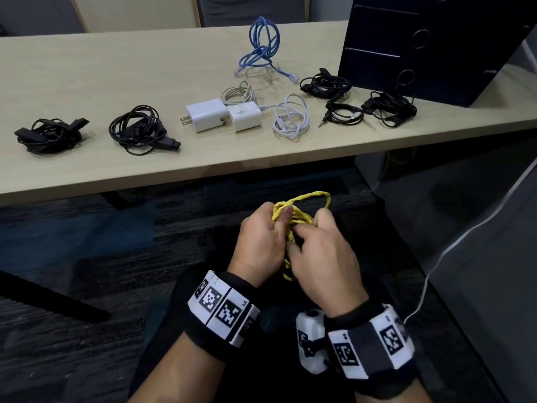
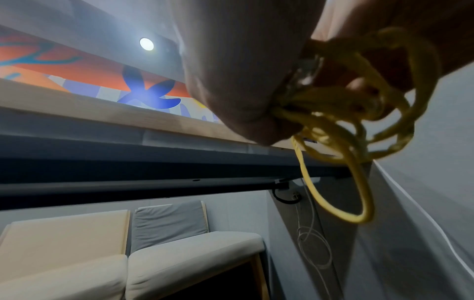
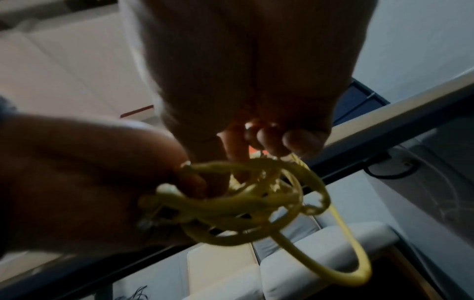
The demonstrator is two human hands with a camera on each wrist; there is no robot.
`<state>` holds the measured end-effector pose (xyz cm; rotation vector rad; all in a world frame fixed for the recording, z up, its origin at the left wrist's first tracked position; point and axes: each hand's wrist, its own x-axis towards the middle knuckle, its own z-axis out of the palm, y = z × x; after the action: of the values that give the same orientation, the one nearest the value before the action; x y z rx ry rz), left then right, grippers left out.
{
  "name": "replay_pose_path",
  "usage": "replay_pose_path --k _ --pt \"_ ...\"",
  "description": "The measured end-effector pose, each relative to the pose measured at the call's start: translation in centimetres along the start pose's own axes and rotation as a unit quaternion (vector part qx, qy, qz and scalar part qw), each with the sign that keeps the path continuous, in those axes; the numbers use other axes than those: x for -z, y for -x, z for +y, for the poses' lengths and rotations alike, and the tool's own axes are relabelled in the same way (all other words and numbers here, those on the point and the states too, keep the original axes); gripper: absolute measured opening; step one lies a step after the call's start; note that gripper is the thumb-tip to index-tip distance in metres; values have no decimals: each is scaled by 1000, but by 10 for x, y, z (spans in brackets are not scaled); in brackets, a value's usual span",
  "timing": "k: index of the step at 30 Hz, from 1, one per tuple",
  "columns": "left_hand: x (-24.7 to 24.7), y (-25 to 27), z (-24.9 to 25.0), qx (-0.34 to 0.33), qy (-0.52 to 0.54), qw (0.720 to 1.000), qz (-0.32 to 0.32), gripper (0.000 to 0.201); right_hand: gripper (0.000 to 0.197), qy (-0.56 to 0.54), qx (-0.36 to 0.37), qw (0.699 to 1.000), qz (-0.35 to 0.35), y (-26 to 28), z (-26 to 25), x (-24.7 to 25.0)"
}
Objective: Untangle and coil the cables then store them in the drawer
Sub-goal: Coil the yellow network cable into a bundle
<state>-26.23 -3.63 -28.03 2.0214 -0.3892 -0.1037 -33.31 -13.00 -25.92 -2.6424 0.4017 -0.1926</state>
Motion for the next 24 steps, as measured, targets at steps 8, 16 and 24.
replay_pose_path --k 8,16,24 --pt "0 2 -4 -2 26 1000 11 38 17 -144 -6 990 10 -1 14 2" --pt "-7 2 -10 107 212 971 -10 36 9 -208 30 976 -61 0 23 14" --pt "-11 -1 -22 66 -4 998 -16 28 8 -333 109 935 49 6 4 40"
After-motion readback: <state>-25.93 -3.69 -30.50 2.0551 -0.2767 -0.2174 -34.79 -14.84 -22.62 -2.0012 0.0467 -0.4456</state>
